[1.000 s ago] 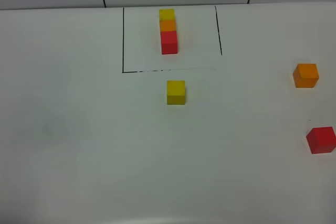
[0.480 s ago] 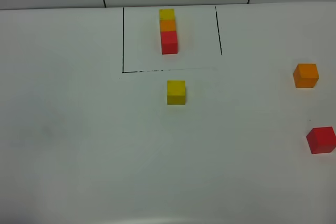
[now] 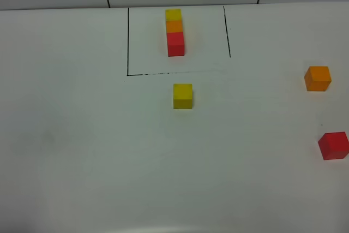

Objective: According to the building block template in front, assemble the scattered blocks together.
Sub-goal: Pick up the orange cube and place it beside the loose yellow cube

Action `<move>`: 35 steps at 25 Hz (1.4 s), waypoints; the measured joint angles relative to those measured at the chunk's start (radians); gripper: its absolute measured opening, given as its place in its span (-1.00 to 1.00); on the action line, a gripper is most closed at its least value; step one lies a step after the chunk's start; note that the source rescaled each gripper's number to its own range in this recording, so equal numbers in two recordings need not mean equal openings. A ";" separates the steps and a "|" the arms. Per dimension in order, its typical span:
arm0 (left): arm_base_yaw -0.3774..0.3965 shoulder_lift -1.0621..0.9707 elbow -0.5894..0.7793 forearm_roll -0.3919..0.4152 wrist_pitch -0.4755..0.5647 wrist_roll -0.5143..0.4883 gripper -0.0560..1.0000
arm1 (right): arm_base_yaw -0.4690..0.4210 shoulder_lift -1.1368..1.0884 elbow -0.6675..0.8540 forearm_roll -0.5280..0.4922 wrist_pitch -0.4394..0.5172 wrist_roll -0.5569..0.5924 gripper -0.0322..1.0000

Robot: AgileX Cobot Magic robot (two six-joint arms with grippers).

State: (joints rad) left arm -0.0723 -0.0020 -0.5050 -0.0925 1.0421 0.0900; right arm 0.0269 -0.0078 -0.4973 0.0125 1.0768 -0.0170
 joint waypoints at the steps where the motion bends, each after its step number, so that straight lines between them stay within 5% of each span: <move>1: 0.000 0.000 0.000 0.000 0.000 0.000 -0.71 | 0.000 0.000 0.000 0.000 0.000 0.000 0.53; 8: 0.000 0.000 0.000 0.000 0.000 0.000 -0.80 | 0.000 0.083 -0.028 0.027 0.045 0.000 0.53; 16: 0.000 0.000 0.000 0.000 0.000 0.000 -0.81 | 0.000 0.532 -0.153 0.015 0.054 0.033 0.53; 28: 0.000 0.000 0.000 0.000 0.000 -0.002 -0.82 | 0.000 1.349 -0.510 -0.077 -0.154 -0.001 0.54; 35: 0.000 0.000 0.000 0.000 0.000 -0.002 -0.82 | 0.000 1.670 -0.711 -0.078 -0.213 -0.015 0.97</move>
State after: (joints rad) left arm -0.0723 -0.0020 -0.5050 -0.0925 1.0421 0.0881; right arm 0.0269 1.6621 -1.2079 -0.0651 0.8641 -0.0325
